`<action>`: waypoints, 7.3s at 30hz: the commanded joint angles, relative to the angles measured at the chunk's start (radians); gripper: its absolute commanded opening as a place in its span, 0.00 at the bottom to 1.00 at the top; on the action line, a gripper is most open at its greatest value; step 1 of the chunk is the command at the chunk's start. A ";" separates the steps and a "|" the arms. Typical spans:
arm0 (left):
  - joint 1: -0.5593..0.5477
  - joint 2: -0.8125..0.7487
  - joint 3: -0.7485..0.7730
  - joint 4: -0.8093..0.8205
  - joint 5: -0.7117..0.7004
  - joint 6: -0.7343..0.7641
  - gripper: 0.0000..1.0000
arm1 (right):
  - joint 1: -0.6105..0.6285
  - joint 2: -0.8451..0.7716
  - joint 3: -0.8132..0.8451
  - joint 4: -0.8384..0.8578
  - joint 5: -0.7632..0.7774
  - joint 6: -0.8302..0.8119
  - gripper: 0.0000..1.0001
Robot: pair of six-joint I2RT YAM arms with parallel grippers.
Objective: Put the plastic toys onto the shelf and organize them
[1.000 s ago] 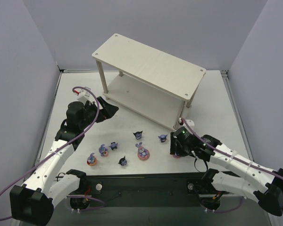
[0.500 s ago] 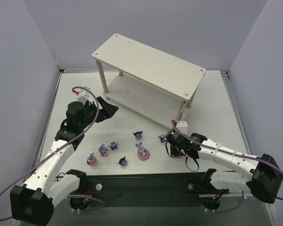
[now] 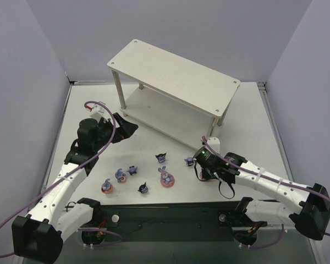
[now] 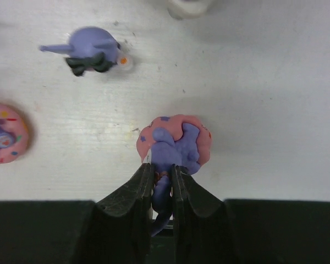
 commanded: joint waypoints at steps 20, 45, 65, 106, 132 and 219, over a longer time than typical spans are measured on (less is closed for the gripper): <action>0.008 -0.005 0.008 0.043 0.105 0.054 0.97 | 0.010 0.013 0.578 -0.156 -0.138 -0.394 0.00; 0.016 -0.059 0.065 -0.097 0.068 0.133 0.97 | 0.015 0.277 0.607 -0.038 -0.058 -0.630 0.00; 0.019 -0.059 0.073 -0.120 0.071 0.139 0.97 | 0.018 0.145 1.004 -0.141 -0.080 -0.814 0.00; 0.020 -0.056 0.007 -0.057 0.150 0.090 0.97 | -0.313 0.475 1.704 -0.579 -0.399 -1.063 0.00; 0.020 -0.039 -0.009 -0.048 0.151 0.090 0.97 | -0.315 0.541 1.701 -0.555 -0.311 -1.159 0.47; -0.954 0.659 0.358 -0.707 -0.851 -0.978 0.67 | -0.247 -0.407 0.268 -0.315 -0.258 -0.213 0.59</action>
